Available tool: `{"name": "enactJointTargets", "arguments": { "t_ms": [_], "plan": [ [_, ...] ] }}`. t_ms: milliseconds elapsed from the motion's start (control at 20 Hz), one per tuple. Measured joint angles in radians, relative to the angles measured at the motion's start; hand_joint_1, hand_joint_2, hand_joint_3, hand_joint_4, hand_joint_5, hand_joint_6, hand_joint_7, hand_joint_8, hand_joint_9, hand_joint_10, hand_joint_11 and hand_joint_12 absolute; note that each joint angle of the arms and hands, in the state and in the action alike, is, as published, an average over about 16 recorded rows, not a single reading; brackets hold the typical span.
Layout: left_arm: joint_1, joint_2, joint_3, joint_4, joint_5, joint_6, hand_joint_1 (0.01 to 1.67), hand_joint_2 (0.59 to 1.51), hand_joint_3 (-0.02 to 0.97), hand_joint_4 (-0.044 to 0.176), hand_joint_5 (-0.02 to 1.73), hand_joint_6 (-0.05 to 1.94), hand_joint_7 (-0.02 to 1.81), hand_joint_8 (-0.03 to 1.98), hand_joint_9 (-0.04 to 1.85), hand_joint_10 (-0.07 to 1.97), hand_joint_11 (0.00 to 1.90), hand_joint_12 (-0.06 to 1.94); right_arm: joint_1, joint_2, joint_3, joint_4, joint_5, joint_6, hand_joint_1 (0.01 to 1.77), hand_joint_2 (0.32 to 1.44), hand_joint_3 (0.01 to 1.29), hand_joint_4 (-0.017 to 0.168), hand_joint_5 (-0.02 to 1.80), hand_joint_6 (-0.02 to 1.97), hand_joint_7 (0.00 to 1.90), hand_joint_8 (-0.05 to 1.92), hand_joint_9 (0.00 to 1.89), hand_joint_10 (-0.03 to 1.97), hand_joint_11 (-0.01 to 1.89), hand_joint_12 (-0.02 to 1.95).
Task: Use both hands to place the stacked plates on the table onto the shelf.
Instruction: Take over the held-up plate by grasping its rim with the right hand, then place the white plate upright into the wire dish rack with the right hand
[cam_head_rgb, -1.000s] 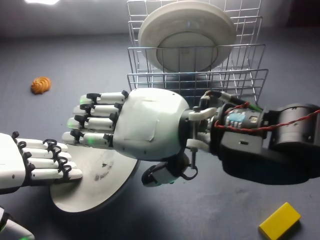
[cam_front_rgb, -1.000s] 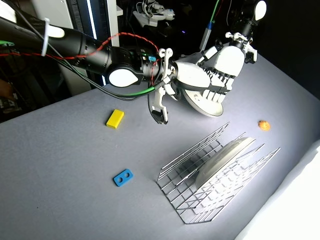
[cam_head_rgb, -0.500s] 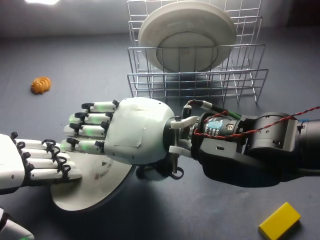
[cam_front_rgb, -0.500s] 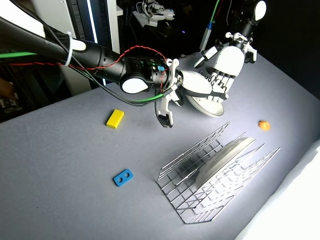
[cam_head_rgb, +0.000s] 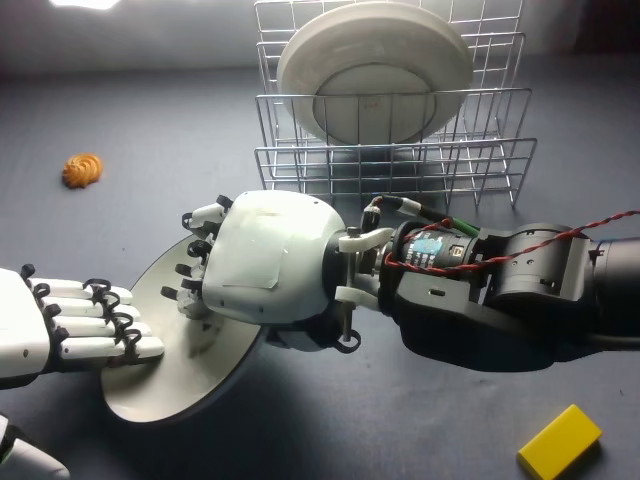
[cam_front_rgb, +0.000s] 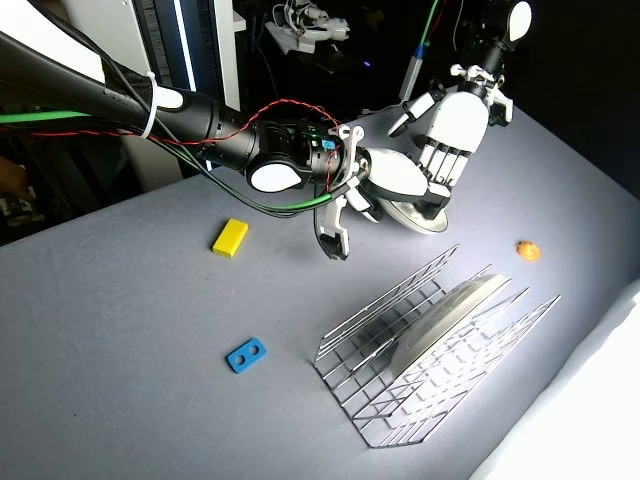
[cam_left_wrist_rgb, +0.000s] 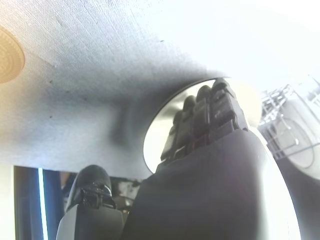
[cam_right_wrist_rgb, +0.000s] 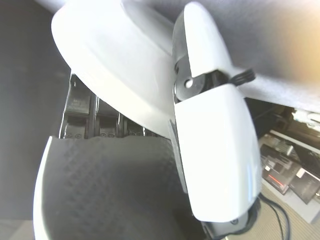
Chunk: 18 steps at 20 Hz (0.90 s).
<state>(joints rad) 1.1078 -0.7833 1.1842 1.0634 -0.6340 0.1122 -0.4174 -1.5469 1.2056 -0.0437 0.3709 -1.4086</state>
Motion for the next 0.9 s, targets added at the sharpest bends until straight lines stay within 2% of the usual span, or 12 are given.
{"name": "enactJointTargets", "arguments": {
  "t_ms": [150,350,750,900],
  "plan": [
    [-0.005,0.001,0.001,-0.019,0.005,0.002,0.02,1.131,0.021,0.002,0.00,-0.02,0.03,0.01,0.02,0.00,0.02,-0.01,0.000,-0.001,0.000,0.003,0.009,-0.001,1.22,1.06,0.01,-0.004,0.69,0.22,0.75,0.23,0.77,0.34,0.38,1.39],
    [-0.022,0.006,0.007,-0.059,0.017,0.008,0.02,1.134,0.021,0.003,0.01,-0.01,0.03,0.01,0.02,0.00,0.02,0.00,0.000,-0.001,0.000,0.006,0.022,-0.001,1.21,1.05,0.01,-0.007,0.76,0.29,0.84,0.40,0.89,0.50,0.50,1.41],
    [-0.079,0.029,0.042,-0.171,0.042,0.022,0.02,1.134,0.021,0.000,0.04,0.01,0.04,0.01,0.02,0.01,0.02,0.01,0.003,0.009,-0.012,0.012,0.032,-0.002,1.21,1.01,0.01,-0.009,0.81,0.35,0.87,0.73,0.91,1.02,0.62,1.50],
    [-0.103,0.041,0.062,-0.210,0.057,0.026,0.02,1.133,0.021,-0.003,0.04,0.01,0.04,0.01,0.03,0.01,0.02,0.01,0.009,0.026,-0.031,0.013,0.028,-0.002,1.22,1.01,0.01,-0.009,0.82,0.42,0.89,0.81,0.90,1.13,0.63,1.50]
  ]
}}
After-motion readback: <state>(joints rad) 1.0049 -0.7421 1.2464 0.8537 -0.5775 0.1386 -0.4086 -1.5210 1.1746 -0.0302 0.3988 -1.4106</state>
